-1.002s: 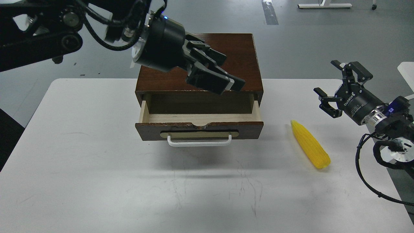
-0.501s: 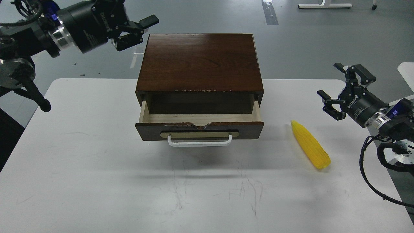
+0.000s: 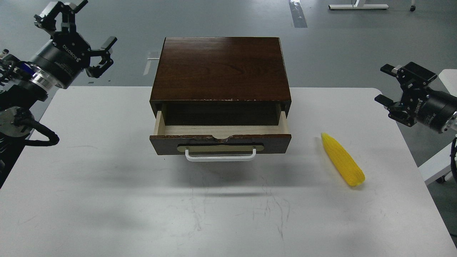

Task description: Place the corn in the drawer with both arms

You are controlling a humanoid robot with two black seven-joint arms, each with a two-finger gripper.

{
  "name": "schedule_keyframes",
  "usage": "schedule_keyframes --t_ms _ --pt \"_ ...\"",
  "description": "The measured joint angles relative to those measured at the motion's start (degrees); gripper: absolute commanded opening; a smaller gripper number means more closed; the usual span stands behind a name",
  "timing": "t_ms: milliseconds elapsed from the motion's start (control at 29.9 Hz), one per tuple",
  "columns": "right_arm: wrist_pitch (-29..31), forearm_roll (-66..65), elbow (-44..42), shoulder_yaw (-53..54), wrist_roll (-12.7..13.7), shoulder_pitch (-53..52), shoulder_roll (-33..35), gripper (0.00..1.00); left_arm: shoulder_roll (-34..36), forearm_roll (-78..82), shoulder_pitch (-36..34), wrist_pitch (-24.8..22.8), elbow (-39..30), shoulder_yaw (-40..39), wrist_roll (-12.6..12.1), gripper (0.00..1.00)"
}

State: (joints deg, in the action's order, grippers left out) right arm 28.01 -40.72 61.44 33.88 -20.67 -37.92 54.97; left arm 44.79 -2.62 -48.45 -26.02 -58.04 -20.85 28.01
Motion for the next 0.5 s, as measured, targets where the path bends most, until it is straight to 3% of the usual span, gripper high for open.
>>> schedule_keyframes --t_ms 67,234,334,501 --pt "0.0 -8.19 1.22 -0.73 -0.61 -1.13 1.44 1.0 -0.33 0.55 0.32 -0.4 0.04 -0.07 0.0 0.98" --pt "0.01 -28.06 2.72 -6.1 -5.12 -5.51 2.33 1.0 -0.93 1.71 0.57 -1.87 0.04 -0.07 -0.24 0.98" --pt "0.01 -34.87 2.74 -13.51 -6.79 -10.24 1.96 1.0 -1.01 2.06 1.66 -1.96 0.04 0.0 -1.57 0.98" --pt "-0.03 -38.41 0.84 -23.94 -7.33 -16.72 -0.31 1.0 -1.73 6.84 3.77 -1.99 0.28 0.02 -2.21 0.98"
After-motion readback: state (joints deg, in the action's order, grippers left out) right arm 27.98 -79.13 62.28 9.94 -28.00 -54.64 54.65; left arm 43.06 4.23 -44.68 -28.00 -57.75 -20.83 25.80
